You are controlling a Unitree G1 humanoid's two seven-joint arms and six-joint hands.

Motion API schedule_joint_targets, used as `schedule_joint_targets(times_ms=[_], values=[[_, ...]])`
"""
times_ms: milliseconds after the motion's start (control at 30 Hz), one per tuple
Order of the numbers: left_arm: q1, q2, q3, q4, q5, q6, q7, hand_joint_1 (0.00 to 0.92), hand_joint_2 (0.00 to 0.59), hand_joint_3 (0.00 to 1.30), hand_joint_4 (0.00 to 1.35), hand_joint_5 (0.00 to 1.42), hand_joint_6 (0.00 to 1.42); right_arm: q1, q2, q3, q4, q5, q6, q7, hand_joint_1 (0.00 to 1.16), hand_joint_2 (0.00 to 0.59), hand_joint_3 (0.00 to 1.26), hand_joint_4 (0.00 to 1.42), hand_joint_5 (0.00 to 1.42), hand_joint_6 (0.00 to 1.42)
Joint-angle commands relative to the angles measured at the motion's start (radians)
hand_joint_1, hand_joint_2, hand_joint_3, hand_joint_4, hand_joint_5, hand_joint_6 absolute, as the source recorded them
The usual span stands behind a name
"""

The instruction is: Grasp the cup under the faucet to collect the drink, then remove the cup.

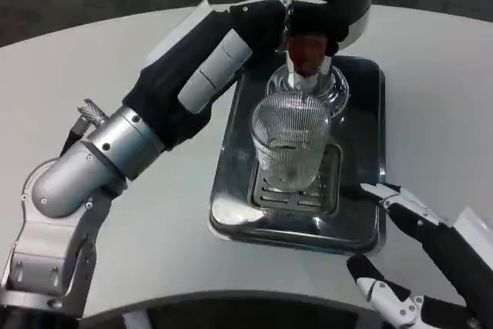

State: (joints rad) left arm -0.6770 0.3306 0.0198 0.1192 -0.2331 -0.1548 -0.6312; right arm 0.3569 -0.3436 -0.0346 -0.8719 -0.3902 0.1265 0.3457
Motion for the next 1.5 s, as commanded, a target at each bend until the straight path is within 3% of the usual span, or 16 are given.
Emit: schedule_joint_targets(times_ms=[33, 767, 1067, 1167, 1300, 1433, 1500], values=[[0.026, 0.027, -0.024, 0.026, 0.014, -0.015, -0.052, 0.000, 0.045, 0.45, 0.35, 0.37, 0.21, 0.011, 0.007, -0.004, -0.016, 0.002, -0.004, -0.009, 0.60, 0.472, 0.18, 0.09, 0.03, 0.00], [0.025, 0.069, -0.036, 0.054, 0.078, -0.142, -0.032, 0.000, 0.047, 0.49, 0.34, 0.35, 0.19, 0.005, 0.016, 0.000, -0.013, 0.002, 0.003, -0.008, 0.61, 0.479, 0.18, 0.09, 0.04, 0.00], [0.031, 0.075, -0.034, 0.051, 0.082, -0.151, -0.027, 0.000, 0.050, 0.50, 0.34, 0.35, 0.19, 0.003, 0.033, 0.003, -0.003, 0.004, 0.008, -0.015, 0.62, 0.472, 0.18, 0.09, 0.04, 0.00], [0.031, 0.077, -0.035, 0.052, 0.082, -0.153, -0.026, 0.000, 0.051, 0.50, 0.34, 0.35, 0.19, -0.003, 0.054, 0.004, 0.014, 0.020, 0.019, -0.029, 0.67, 0.449, 0.17, 0.11, 0.07, 0.01], [0.030, 0.079, -0.037, 0.054, 0.085, -0.159, -0.026, 0.000, 0.051, 0.50, 0.34, 0.35, 0.19, -0.029, 0.074, -0.001, 0.058, 0.052, 0.025, -0.044, 0.79, 0.377, 0.17, 0.13, 0.11, 0.11], [0.030, 0.079, -0.040, 0.053, 0.087, -0.158, -0.023, 0.000, 0.052, 0.50, 0.34, 0.35, 0.19, -0.074, 0.079, -0.003, 0.111, 0.078, 0.011, -0.063, 0.89, 0.294, 0.14, 0.14, 0.13, 0.17], [0.031, 0.079, -0.041, 0.053, 0.088, -0.157, -0.021, 0.000, 0.052, 0.50, 0.34, 0.35, 0.19, -0.109, 0.099, -0.001, 0.158, 0.098, 0.003, -0.092, 0.91, 0.238, 0.13, 0.14, 0.15, 0.21]])
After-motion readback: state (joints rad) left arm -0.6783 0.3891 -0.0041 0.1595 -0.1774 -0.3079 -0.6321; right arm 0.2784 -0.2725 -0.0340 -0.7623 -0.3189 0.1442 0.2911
